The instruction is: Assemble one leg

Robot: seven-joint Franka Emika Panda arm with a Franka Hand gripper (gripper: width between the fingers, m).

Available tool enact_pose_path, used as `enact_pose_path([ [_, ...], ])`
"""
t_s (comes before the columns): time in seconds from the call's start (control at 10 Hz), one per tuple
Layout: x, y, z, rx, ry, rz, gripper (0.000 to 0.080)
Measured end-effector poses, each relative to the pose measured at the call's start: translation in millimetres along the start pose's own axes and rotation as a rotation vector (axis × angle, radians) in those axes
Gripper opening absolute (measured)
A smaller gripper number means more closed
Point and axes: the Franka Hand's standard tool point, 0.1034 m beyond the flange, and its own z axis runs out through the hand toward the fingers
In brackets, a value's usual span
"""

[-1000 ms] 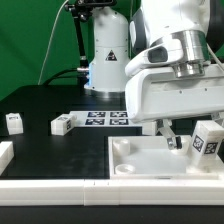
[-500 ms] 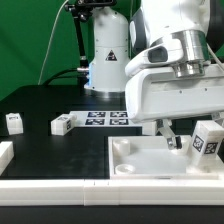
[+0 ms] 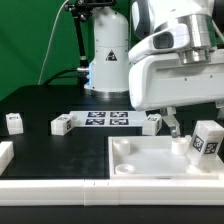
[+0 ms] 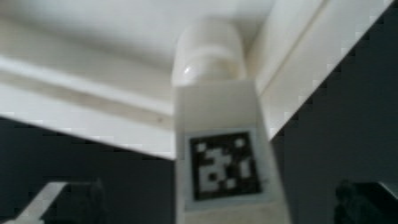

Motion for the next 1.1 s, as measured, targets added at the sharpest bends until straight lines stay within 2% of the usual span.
enact_pose_path([
  [0.1, 3.5, -4.4, -1.7, 0.021, -0.063, 0.002, 0.0649],
  [0.3, -2.2, -13.3, -3.7, 0.074, -0.259, 0.014, 0.0649],
  [0.5, 2.0, -6.0, -2.9, 0.105, -0.379, 0.017, 0.0649],
  [0.9, 3.5, -5.7, -0.5, 0.101, -0.364, 0.019, 0.0649],
  [1.1, 8.2, 0.9, 3.9, 0.086, -0.331, 0.026, 0.0649],
])
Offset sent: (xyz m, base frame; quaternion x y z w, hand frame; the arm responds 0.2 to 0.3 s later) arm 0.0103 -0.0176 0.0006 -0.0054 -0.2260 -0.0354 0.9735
